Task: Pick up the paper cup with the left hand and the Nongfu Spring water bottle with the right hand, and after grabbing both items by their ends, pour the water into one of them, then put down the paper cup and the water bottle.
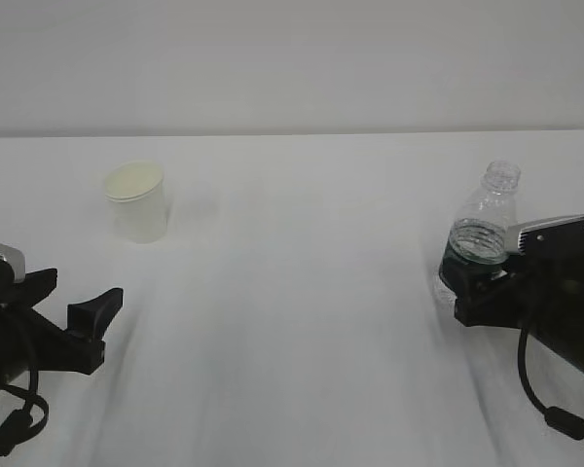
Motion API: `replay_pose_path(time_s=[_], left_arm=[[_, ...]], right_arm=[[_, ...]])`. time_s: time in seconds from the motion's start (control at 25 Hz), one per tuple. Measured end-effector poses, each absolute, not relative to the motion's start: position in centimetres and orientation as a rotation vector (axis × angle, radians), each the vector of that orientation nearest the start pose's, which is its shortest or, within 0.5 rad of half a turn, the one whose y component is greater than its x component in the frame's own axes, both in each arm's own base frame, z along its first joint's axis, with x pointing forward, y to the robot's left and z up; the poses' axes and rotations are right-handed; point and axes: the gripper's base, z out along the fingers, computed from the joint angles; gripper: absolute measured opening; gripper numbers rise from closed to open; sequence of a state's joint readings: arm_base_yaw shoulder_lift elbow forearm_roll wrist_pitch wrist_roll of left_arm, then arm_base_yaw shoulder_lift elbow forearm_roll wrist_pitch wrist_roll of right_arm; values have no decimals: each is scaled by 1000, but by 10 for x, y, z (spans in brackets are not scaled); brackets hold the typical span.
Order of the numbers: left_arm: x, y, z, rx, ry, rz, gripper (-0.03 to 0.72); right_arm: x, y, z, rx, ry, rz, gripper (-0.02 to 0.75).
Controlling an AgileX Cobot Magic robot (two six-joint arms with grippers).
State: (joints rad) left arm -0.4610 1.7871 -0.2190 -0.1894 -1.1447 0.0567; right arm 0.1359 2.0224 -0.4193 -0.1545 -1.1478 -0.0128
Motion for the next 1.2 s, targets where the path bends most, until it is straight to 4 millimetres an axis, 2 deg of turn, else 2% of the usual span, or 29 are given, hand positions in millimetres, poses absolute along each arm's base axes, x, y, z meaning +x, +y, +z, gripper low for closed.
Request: replay_pose_path(time_s=[0.68,1.0,1.2], left_arm=[[230,-96,124,293,1809,-164,588],[230,-96,124,293,1809,-163,588],[230,-96,124,295,1809,-162,587]], right_arm=[[289,52,85,-296,1865,173,573],[287,52,63,-299,1934,177,573],[296,53,65,-298,1908,176,573]])
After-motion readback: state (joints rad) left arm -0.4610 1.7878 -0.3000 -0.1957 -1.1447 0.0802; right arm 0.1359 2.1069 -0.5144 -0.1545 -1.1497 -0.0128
